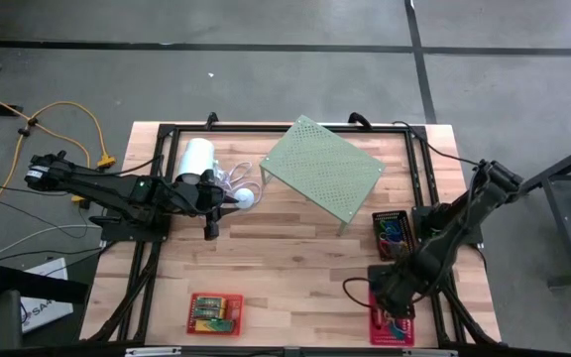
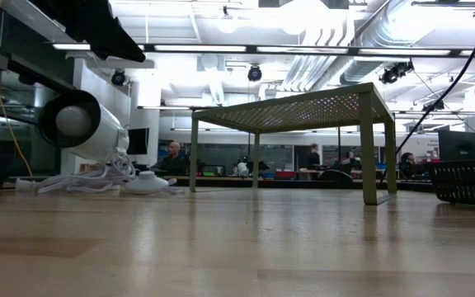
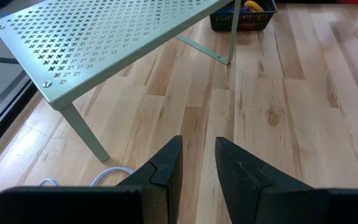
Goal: Pick & Place Office Desk Supplies
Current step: Put the red bin into the shelf
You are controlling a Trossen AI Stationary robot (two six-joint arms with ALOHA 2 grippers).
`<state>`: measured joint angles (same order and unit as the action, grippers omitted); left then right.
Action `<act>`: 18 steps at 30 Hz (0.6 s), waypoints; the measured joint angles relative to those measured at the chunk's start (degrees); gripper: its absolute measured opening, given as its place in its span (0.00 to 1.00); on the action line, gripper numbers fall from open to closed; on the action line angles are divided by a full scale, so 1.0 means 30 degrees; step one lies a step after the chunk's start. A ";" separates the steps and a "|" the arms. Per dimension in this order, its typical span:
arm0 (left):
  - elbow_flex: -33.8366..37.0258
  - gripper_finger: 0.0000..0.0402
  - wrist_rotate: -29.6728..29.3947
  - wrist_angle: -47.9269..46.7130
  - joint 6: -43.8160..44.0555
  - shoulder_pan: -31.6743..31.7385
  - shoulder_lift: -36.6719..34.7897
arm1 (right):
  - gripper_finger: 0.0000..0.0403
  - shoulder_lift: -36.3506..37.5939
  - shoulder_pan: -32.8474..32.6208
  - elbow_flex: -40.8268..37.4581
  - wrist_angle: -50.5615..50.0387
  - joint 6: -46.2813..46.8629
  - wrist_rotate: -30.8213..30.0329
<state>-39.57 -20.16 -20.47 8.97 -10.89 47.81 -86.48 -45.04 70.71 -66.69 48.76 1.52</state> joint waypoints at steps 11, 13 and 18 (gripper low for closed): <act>0.0000 0.22 0.0000 0.0007 -0.0006 0.0006 -0.0005 | 0.01 0.0022 0.1599 0.3020 -0.1209 -0.0448 -0.0599; 0.0000 0.22 0.0000 0.0000 -0.0006 0.0006 -0.0007 | 0.01 0.0022 0.1896 0.3025 -0.1228 -0.0255 -0.0579; 0.0000 0.22 0.0000 0.0005 -0.0004 -0.0001 -0.0002 | 0.01 0.0022 0.3105 0.3025 -0.1213 -0.0119 -0.0519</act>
<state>-39.57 -20.16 -20.45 8.96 -10.90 47.81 -86.41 -35.72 79.79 -70.32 48.40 -0.04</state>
